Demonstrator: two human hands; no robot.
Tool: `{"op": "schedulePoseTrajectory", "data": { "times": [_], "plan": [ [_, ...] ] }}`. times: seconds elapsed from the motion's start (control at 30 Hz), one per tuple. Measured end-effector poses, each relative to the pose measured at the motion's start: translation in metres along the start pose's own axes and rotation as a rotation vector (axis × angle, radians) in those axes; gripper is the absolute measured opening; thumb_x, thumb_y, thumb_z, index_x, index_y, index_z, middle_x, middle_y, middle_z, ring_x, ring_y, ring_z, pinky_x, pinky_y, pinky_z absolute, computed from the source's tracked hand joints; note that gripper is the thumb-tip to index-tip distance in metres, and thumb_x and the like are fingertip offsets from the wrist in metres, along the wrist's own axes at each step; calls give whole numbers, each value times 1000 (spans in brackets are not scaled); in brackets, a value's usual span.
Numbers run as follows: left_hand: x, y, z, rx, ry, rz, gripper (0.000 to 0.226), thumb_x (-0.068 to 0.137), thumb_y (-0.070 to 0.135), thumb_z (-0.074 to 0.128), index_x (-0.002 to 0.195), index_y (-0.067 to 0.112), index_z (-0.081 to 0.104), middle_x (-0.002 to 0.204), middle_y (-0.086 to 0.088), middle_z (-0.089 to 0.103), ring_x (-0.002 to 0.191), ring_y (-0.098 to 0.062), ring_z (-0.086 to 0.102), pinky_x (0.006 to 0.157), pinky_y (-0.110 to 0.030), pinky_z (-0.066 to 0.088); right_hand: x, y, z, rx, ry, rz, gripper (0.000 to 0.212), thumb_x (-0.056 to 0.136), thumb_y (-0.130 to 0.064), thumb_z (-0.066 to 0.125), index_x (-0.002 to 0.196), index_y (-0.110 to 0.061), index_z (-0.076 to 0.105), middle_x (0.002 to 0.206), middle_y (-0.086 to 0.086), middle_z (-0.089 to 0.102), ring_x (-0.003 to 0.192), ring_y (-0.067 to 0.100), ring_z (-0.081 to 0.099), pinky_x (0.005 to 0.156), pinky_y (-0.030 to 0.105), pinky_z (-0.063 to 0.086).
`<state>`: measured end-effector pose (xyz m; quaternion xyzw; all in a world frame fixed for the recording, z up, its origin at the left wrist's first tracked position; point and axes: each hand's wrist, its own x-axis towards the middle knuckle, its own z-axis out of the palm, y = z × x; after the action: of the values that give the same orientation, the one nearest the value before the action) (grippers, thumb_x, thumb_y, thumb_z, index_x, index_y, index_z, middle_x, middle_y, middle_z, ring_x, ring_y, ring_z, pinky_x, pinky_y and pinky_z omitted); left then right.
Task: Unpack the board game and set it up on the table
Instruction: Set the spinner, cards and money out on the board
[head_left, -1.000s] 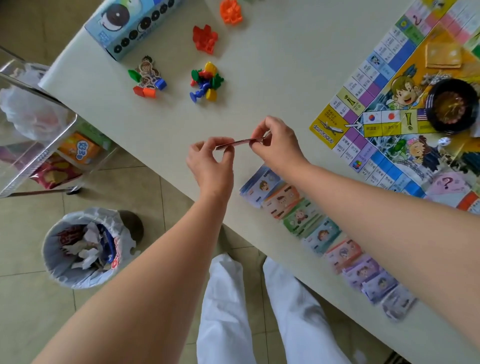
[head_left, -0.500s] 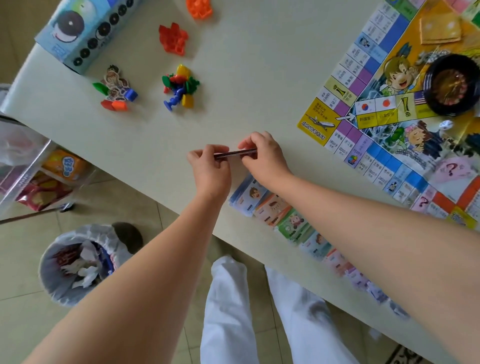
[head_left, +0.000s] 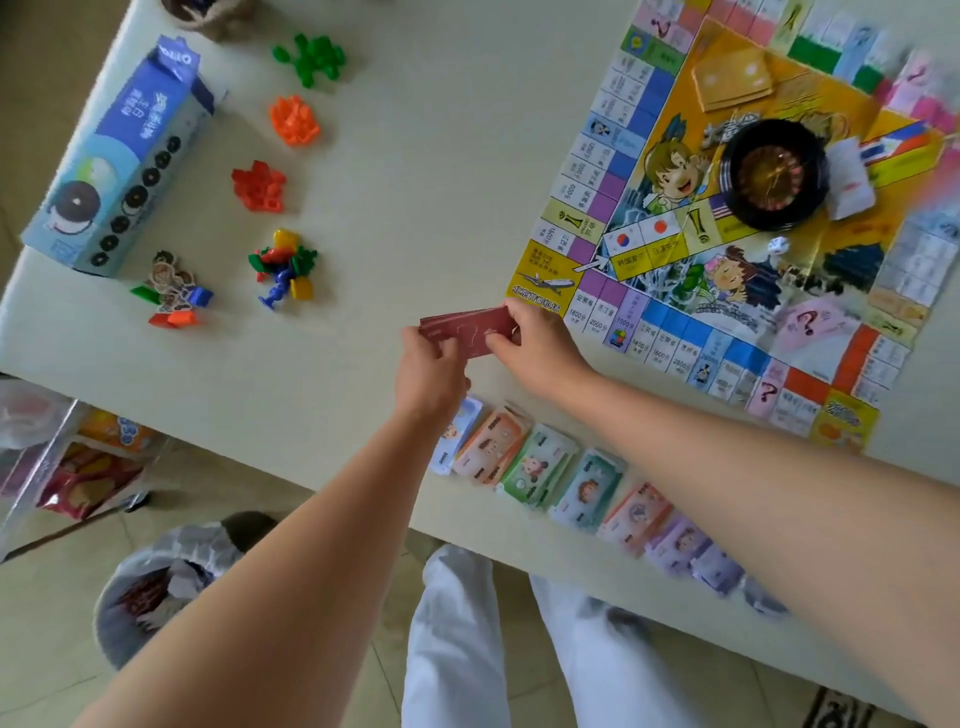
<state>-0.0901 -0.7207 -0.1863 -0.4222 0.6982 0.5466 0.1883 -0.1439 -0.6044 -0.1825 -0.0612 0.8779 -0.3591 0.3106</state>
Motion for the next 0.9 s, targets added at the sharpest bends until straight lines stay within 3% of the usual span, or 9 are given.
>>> {"op": "schedulePoseTrajectory", "data": {
  "times": [0.1,0.17,0.27,0.4,0.5,0.63,0.7,0.8,0.9],
  "plan": [
    [-11,25,30,-124,-137,-53,34,97,35,45,113,6,50,93,-8,65,56,-18,58,60,-33,54,-15,23,-29,16,9,7,15,92,-11,57,105,-5,58,96,8,65,83,19,56,67,24,38],
    [-18,40,51,-280,-187,-157,41,98,45,39,96,10,60,78,-6,67,55,-17,57,64,-30,54,-24,39,-49,19,31,8,19,92,-12,58,110,-4,58,101,9,66,89,22,60,73,28,45],
    [-22,55,90,-281,-158,-220,29,99,37,44,88,13,57,77,-9,60,59,-18,54,75,-33,52,-34,66,-78,39,89,17,15,91,-11,58,104,-3,59,97,12,66,86,26,62,73,34,49],
    [-28,76,140,-302,-221,-249,26,101,31,43,108,7,51,91,-15,64,73,-22,63,76,-33,57,-44,98,-118,78,164,42,17,91,-10,59,107,-4,60,98,11,67,84,23,60,71,28,46],
    [-33,89,169,-255,-246,-218,33,102,32,42,114,3,50,92,-16,65,72,-24,66,78,-36,58,-48,120,-141,145,197,82,22,90,-12,61,111,-7,62,97,3,65,83,18,60,74,29,49],
    [-46,107,214,-252,-229,-252,24,101,31,43,93,11,52,84,-12,64,68,-23,65,82,-37,57,-54,155,-174,330,291,178,22,88,-16,66,109,-11,61,98,-2,65,68,8,56,64,19,46],
    [-52,112,233,-272,-250,-287,27,102,32,42,93,10,55,85,-13,65,70,-23,65,82,-37,57,-57,172,-187,367,338,232,16,86,-15,67,101,-10,63,93,-1,66,69,8,57,63,17,44],
    [-57,115,260,-184,-333,-275,35,100,42,41,102,12,59,92,-11,66,74,-24,67,81,-38,58,-59,201,-208,395,360,291,14,84,-13,70,97,-9,67,90,5,69,79,18,64,72,26,52],
    [-60,113,287,105,-344,-151,32,96,47,46,106,16,51,103,-7,62,87,-27,66,82,-41,55,-59,235,-233,369,349,356,16,85,-13,70,100,-8,68,94,6,70,84,16,63,76,25,52]
  ]
}}
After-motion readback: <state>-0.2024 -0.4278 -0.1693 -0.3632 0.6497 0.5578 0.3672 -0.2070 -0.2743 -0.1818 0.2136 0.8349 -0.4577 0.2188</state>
